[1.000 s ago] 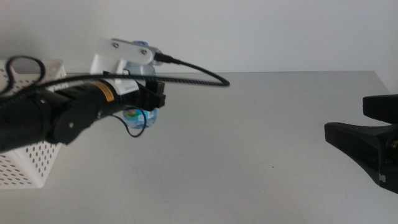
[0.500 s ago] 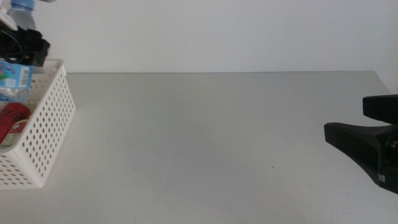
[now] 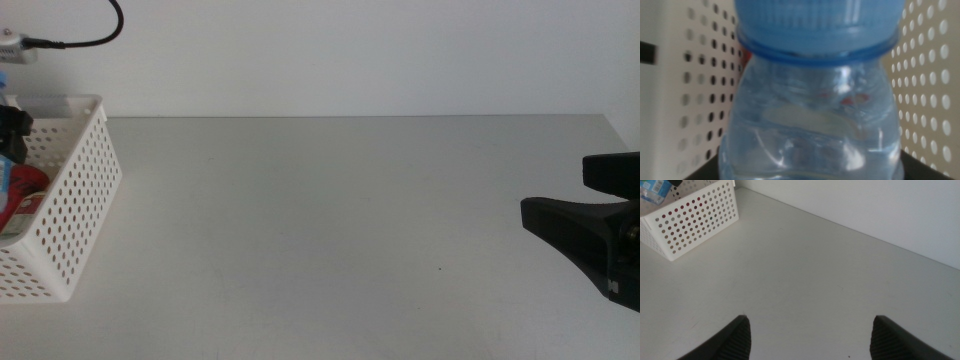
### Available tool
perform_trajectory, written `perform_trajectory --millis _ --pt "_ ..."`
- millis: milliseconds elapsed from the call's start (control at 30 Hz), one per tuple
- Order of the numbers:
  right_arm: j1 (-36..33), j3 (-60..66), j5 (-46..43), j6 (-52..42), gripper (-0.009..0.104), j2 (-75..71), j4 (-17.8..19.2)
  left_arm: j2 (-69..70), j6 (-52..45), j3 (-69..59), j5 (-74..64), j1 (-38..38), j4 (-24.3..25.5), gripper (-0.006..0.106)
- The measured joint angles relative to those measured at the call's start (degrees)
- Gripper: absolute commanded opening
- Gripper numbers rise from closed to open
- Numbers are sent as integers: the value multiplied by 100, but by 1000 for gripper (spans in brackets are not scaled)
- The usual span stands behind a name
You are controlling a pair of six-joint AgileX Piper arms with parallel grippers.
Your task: Use arms to grab the bottles and put them into the dustbin to the left of the table.
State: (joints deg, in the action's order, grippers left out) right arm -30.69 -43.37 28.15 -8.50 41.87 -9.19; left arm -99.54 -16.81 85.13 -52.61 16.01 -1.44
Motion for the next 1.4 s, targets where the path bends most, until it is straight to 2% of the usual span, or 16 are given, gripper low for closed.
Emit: perform_trajectory --millis 200,367,467,700,733,1100,1400 --pt "0 0 0 0 60 0 0 -438 0 0 66 0 -11 4" --pt "0 0 0 0 60 0 0 -655 0 0 81 0 72 22" --pt "0 0 0 0 60 0 0 -739 0 5 113 0 73 39" --pt "0 0 0 0 60 0 0 -841 -12 22 208 0 102 91" --pt "0 0 0 0 60 0 0 -854 -17 22 208 0 102 94" --pt "0 0 1 0 60 0 0 -710 -168 67 157 -168 88 93" --pt "0 0 1 0 60 0 0 305 -42 67 -94 -217 -520 93"
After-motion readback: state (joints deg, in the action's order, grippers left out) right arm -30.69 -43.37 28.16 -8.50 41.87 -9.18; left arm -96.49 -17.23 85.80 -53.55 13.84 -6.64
